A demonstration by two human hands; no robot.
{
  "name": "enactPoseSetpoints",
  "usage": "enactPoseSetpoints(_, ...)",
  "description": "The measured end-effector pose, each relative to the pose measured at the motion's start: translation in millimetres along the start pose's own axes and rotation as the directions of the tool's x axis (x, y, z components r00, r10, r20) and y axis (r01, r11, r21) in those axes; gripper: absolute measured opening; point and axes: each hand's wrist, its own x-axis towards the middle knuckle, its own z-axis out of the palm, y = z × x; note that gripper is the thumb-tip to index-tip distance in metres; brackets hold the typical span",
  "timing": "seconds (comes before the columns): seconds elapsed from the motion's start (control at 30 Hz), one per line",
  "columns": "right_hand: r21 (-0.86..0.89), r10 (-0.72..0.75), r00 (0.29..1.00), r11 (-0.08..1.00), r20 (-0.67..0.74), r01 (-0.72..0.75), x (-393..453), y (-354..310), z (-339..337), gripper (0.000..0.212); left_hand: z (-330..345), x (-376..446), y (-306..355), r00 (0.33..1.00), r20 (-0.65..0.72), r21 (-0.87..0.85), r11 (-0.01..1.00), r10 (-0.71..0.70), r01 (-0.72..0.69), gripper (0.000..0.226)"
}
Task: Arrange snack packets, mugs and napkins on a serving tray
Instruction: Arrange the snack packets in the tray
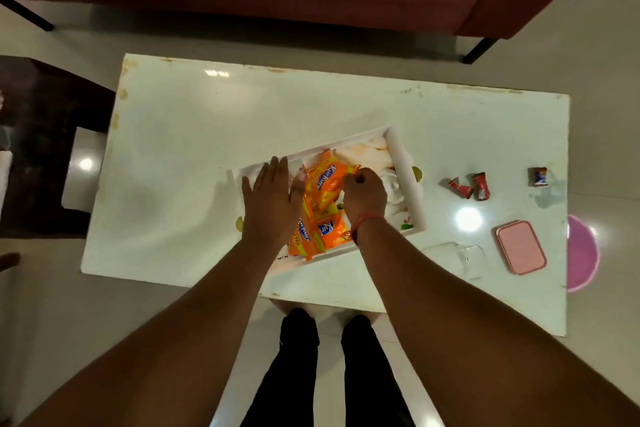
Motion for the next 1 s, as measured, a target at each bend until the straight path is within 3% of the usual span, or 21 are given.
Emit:
enactPoseSetpoints(0.17, -0.133, -0.056, 0.991, 0.99, -0.122, 0.039, 47.8, -10.6, -50.3, 0.013, 3.1, 7.0, 39.3, 0.968, -0.002, 0.021, 0.968, 0.252, -0.252, 0.043)
enactPoseSetpoints(0.27, -0.181, -0.028, 0.989, 0.983, -0.142, 0.002, 79.5, -11.8, -75.8, 0.016, 17.8, 14.8, 62.7, 0.951, 0.098, -0.069, 0.956, 0.292, -0.287, 0.041)
enactPoseSetpoints(0.47, -0.287, -0.143, 0.988, 0.951, -0.064, 0.119, 122.2, -8.8, -96.1, 0.01, 53.6, 33.3, 102.4, 0.935, 0.344, -0.319, 0.947, 0.086, 0.03, 0.047)
enactPoseSetpoints(0.63, -0.256, -0.223, 0.975, 0.944, -0.022, 0.21, 136.9, -16.8, -94.4, 0.01, 62.8, 52.9, 124.5, 0.9, 0.427, -0.508, 0.802, -0.082, 0.314, 0.038)
enactPoseSetpoints(0.73, -0.257, -0.248, 0.969, 0.937, -0.007, 0.238, 143.8, -19.0, -93.4, 0.012, 66.4, 65.1, 130.3, 0.895, 0.439, -0.545, 0.767, -0.082, 0.338, 0.037)
enactPoseSetpoints(1.0, -0.279, -0.264, 0.965, 0.927, -0.005, 0.252, 157.6, -13.8, -91.8, 0.014, 74.7, 86.4, 139.2, 0.874, 0.479, -0.381, 0.877, -0.085, 0.294, 0.029)
